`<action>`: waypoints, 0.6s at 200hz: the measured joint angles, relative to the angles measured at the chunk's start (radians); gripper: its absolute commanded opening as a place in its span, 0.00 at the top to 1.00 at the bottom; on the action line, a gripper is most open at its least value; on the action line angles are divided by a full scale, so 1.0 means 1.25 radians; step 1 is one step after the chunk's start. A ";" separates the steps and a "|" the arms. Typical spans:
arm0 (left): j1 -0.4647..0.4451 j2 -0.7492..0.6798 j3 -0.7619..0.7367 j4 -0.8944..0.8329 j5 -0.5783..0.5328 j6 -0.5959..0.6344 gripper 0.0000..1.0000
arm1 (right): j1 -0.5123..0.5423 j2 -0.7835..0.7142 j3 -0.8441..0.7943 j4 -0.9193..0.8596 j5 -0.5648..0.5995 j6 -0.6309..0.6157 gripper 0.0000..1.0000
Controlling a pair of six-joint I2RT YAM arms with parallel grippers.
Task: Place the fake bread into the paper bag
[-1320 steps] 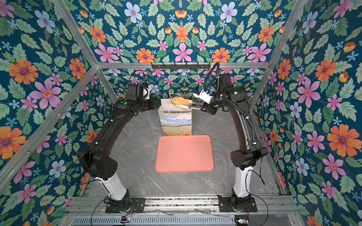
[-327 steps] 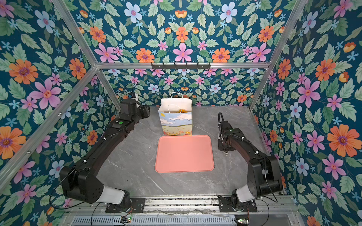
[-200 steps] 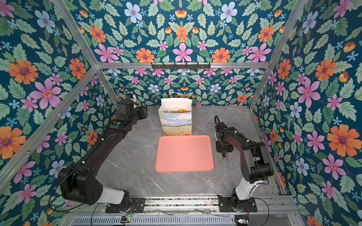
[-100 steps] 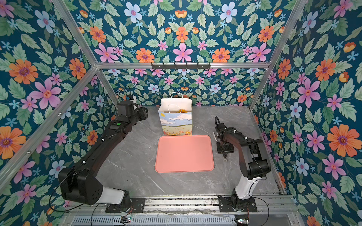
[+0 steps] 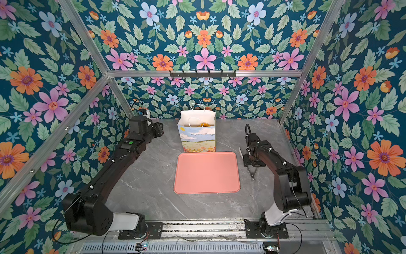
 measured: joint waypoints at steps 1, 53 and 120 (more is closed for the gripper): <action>0.001 -0.002 -0.002 0.001 -0.001 0.000 0.51 | 0.000 -0.003 0.000 0.001 0.000 0.000 0.22; 0.018 -0.081 -0.134 0.098 -0.088 -0.003 0.32 | 0.000 -0.206 -0.070 0.167 -0.019 -0.007 0.15; 0.023 -0.117 -0.471 0.409 -0.301 0.075 0.08 | -0.002 -0.303 -0.356 0.613 0.101 -0.033 0.06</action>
